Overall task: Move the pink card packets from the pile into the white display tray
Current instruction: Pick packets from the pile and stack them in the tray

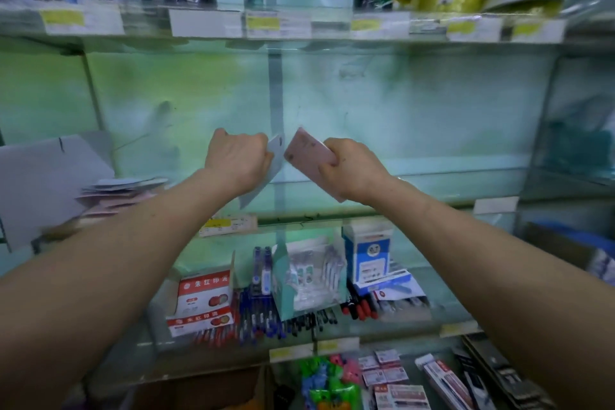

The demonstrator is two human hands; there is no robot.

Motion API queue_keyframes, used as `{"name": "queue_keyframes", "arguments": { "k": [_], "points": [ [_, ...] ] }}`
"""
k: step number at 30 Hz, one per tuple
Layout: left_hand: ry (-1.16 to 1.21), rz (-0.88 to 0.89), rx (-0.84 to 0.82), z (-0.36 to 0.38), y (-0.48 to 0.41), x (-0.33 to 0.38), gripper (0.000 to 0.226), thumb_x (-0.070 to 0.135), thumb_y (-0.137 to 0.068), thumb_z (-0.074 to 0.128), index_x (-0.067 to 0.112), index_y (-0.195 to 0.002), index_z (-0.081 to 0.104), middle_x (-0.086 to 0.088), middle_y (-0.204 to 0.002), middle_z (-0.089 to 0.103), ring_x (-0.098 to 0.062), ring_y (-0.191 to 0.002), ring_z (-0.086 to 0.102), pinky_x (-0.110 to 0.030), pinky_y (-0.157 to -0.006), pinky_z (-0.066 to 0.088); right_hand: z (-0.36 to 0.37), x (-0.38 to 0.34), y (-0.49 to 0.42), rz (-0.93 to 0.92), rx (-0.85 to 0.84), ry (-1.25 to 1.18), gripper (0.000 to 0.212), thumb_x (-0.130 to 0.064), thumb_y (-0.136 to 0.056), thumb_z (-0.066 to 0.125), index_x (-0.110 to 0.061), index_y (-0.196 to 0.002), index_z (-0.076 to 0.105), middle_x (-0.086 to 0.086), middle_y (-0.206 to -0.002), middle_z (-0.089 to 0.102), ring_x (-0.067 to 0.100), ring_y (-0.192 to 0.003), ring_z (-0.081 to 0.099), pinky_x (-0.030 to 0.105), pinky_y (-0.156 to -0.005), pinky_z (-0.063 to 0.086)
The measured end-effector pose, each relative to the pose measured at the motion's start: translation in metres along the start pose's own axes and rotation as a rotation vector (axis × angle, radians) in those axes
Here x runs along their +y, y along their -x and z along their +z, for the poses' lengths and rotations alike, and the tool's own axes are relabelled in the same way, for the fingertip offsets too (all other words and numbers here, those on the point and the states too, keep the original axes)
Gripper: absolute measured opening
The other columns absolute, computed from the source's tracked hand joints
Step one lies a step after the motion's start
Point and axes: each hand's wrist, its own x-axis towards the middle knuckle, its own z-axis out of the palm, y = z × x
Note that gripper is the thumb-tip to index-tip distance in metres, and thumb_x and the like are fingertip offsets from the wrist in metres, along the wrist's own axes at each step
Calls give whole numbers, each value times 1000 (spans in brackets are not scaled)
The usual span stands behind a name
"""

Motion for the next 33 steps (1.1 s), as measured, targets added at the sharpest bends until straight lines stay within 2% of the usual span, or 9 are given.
{"name": "queue_keyframes", "arguments": {
  "k": [4,8,11,15,19,23,25,29,33],
  "points": [
    [41,79,-25,-20,25,45,20,28,-100,32,15,-88,41,-14,-94,66,-27,-72,51,-34,-71,22,-25,20,48,84,-7,34,20,-15,-89,43,-6,-100,57,11,-93,60,33,-89,57,34,-69,43],
    [98,159,-43,-36,52,99,21,30,-100,33,14,-97,47,-15,-102,67,-30,-93,62,-34,-80,30,-43,43,102,161,-11,80,18,-15,-89,45,-7,-100,56,14,-103,63,34,-94,57,32,-68,39],
    [159,210,-79,-47,74,146,23,29,-99,34,13,-103,50,-13,-106,67,-29,-97,62,-34,-88,32,-53,63,146,233,-47,126,15,-17,-89,45,-11,-97,56,13,-101,64,33,-94,58,31,-68,40],
    [232,294,-158,-59,103,211,14,25,-98,38,18,-96,49,-3,-87,64,-28,-85,59,-36,-81,30,-65,90,204,362,-94,161,20,-20,-91,45,-8,-102,57,14,-105,63,35,-98,58,32,-72,40],
    [237,393,-204,-57,127,272,17,23,-97,39,18,-103,53,-7,-106,68,-25,-98,62,-33,-90,30,-73,123,256,491,-113,218,23,-16,-90,47,-9,-109,57,15,-113,63,35,-103,58,34,-78,45],
    [227,536,-219,-56,155,325,15,22,-97,40,23,-89,53,-8,-103,70,-23,-96,65,-34,-93,28,-82,155,306,638,-144,256,24,-20,-92,50,-10,-112,57,15,-115,62,33,-106,58,32,-78,43],
    [226,598,-231,-54,167,351,16,24,-97,42,23,-91,57,-8,-102,70,-23,-96,65,-35,-95,28,-84,171,331,701,-163,271,24,-20,-92,49,-9,-111,58,15,-113,63,33,-106,59,34,-80,45],
    [134,731,-230,-52,183,407,24,24,-97,42,19,-107,64,-5,-113,66,-24,-114,52,-42,-105,24,-86,207,376,851,-244,302,20,-24,-93,51,-14,-109,60,9,-106,64,31,-98,61,32,-70,42],
    [126,869,-221,-53,187,457,27,19,-94,46,20,-115,63,-3,-121,62,-25,-124,41,-52,-114,10,-100,236,410,1047,-300,334,26,-14,-91,49,-16,-115,60,7,-104,63,28,-94,61,34,-74,49]
  ]
}}
